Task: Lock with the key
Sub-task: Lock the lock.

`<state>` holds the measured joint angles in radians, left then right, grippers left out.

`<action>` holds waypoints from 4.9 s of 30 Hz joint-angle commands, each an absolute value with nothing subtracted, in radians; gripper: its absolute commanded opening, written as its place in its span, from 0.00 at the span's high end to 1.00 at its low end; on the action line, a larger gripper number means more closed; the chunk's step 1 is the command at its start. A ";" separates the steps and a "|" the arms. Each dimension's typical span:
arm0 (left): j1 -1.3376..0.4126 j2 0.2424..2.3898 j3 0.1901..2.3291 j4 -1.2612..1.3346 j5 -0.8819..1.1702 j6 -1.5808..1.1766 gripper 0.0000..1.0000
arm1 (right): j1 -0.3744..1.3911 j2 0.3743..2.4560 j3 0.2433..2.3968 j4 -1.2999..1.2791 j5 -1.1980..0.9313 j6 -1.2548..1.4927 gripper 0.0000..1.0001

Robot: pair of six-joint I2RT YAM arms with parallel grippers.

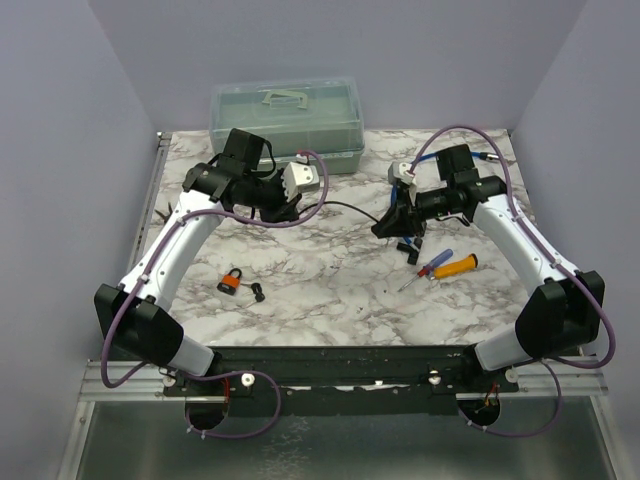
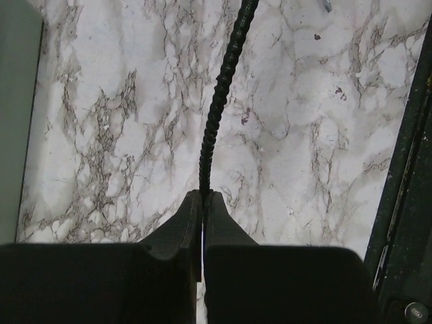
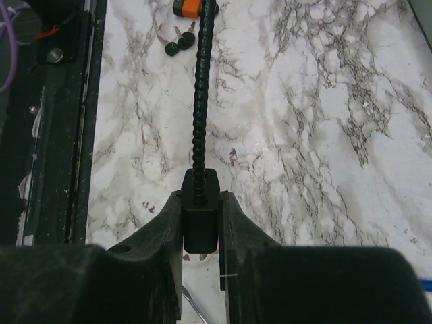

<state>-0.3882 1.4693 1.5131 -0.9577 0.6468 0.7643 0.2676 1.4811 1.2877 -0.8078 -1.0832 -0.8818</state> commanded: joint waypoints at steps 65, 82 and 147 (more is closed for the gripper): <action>-0.620 1.327 1.194 0.149 0.628 -0.292 1.00 | 0.327 1.298 1.038 0.437 -1.254 0.177 0.99; -0.647 1.328 1.174 0.009 0.706 -0.181 1.00 | 0.325 1.343 1.093 0.493 -1.223 0.289 0.99; -0.633 1.362 1.175 0.283 0.449 -0.542 0.65 | 0.301 1.372 1.005 0.758 -0.801 1.022 0.99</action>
<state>-0.6193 1.3510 1.1812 0.2382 0.4549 -0.5240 0.3000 1.4105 1.0161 0.7029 -0.8219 1.0019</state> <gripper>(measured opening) 0.362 0.215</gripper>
